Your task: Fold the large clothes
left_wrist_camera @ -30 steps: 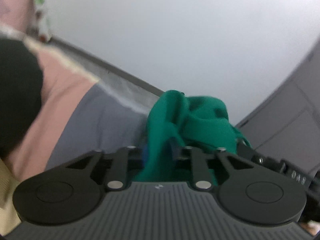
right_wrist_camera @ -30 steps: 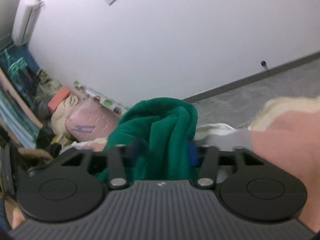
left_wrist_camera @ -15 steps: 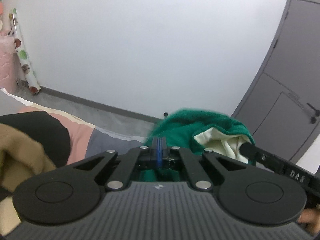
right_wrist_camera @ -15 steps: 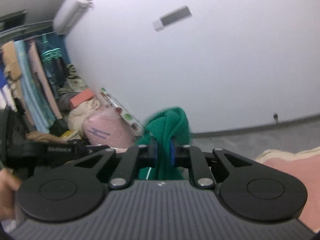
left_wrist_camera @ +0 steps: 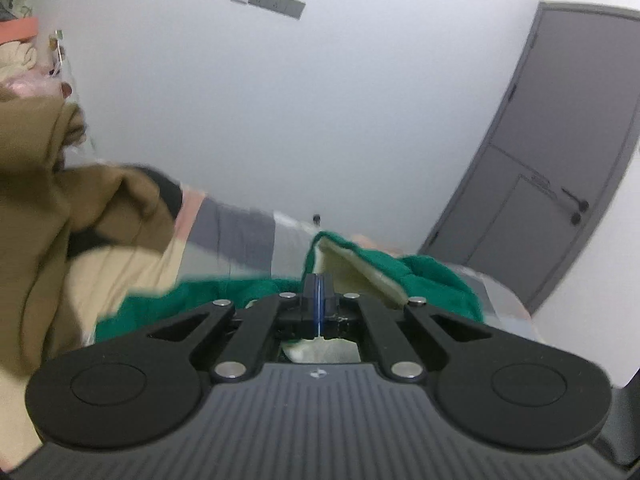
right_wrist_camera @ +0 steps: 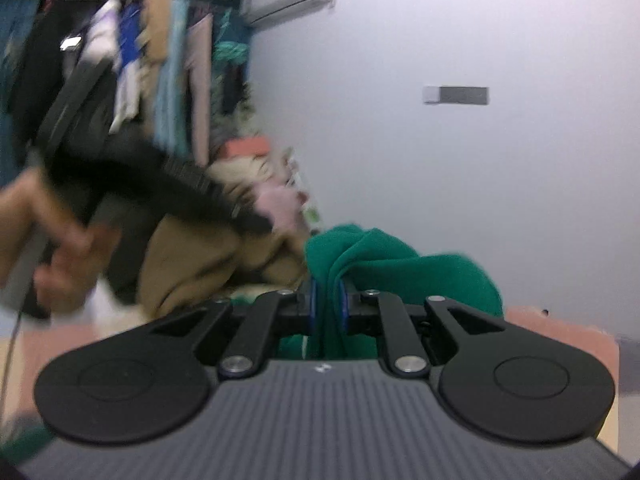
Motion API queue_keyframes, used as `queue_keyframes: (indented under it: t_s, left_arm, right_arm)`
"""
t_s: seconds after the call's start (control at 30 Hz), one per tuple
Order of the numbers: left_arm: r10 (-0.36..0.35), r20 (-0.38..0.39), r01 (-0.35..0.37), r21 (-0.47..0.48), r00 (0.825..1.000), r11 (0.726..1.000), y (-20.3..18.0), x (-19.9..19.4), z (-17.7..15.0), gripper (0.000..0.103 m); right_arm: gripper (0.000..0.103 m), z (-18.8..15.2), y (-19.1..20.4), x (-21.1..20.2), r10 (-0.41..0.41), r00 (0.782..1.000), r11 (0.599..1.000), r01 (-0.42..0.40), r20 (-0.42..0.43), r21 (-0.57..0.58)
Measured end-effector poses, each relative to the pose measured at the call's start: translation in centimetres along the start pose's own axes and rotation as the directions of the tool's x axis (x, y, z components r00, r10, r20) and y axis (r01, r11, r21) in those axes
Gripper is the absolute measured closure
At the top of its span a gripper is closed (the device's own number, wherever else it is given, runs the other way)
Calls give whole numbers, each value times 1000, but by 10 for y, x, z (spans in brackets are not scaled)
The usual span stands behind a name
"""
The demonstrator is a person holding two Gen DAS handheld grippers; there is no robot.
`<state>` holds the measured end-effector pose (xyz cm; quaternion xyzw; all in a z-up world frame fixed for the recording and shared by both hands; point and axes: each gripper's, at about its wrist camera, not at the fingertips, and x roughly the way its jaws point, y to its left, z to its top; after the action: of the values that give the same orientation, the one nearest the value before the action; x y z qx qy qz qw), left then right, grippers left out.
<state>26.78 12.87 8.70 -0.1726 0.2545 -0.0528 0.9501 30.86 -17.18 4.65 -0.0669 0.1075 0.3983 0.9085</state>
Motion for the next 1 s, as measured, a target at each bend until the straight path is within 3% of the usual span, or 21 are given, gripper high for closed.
queue_keyframes:
  t_s: [0.07,0.23,0.37,0.47,0.53,0.63,0.7,0.87,0.93,1.0]
  left_arm:
    - [-7,-20,7,3,1000,1000,-5,-20,-21,103]
    - [15,-83,-13,31,996,999,-22,-39,-60,102]
    - [8,-125,-6,13,992,1000,-28,-20,-74,100]
    - [-16,-157,18,9,988,1000,-40,3,-69,79]
    - [-15,-161,22,42,987,999,-57,17,-63,49]
    - [-26,-173,42,90,985,995,-84,43,-53,39]
    - [-17,-204,41,111,979,993,-99,69,-46,38]
    - [6,-320,64,209,948,976,-146,135,-48,34]
    - [49,-396,60,259,917,964,-163,163,-58,34]
    - [151,-457,11,333,876,943,-175,189,-72,35]
  right_arm:
    - [89,-18,19,-19,3,999,1000,-3,-33,-2]
    - [89,-65,45,-38,-23,990,991,41,-139,129]
    - [89,-85,53,-28,-30,973,964,89,-228,252]
    - [89,-100,48,-30,-18,970,929,106,-241,354]
    - [88,-106,41,-30,-2,970,904,106,-244,415]
    - [88,-115,32,-31,21,966,885,101,-257,455]
    - [88,-120,28,-30,32,964,868,104,-263,485]
    - [89,-137,23,-35,62,963,820,101,-262,563]
    - [89,-139,23,-33,69,963,817,96,-262,569]
    - [89,-141,22,-31,75,965,813,88,-253,576]
